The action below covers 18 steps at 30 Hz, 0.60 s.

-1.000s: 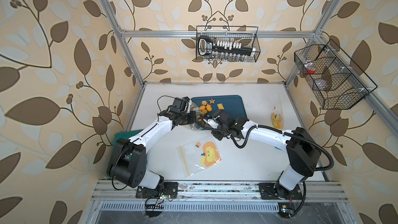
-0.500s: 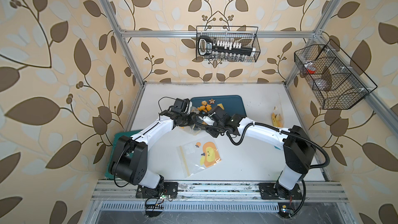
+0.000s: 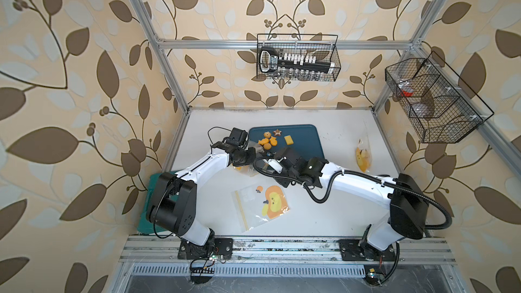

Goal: Put the cookies into a resealable bag to prevent moisture
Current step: Place the cookie in the ziploc bag, then pick up the cookie from the tray.

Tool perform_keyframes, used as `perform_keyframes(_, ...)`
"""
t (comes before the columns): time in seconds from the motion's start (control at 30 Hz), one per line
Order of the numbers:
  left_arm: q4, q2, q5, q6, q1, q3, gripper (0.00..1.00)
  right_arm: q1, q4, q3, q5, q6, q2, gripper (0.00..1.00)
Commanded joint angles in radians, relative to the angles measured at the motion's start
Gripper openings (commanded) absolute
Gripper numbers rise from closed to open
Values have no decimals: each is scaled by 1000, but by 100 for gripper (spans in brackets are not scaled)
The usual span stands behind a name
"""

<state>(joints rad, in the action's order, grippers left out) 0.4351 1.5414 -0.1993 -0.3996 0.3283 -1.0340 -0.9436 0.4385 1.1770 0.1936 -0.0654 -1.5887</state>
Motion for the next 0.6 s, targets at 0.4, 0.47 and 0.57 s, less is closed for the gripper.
perform_keyframes(0.4,22,15,72,-29,-3,-49,0,59,-106,-269,61,212,328,43)
perform_keyframes(0.47,31,10,89,-32,-3,-49,0,83,-118,-283,6,218,325,43)
perform_keyframes(0.57,51,-1,150,-50,-4,-48,0,114,-113,-285,-44,226,289,45)
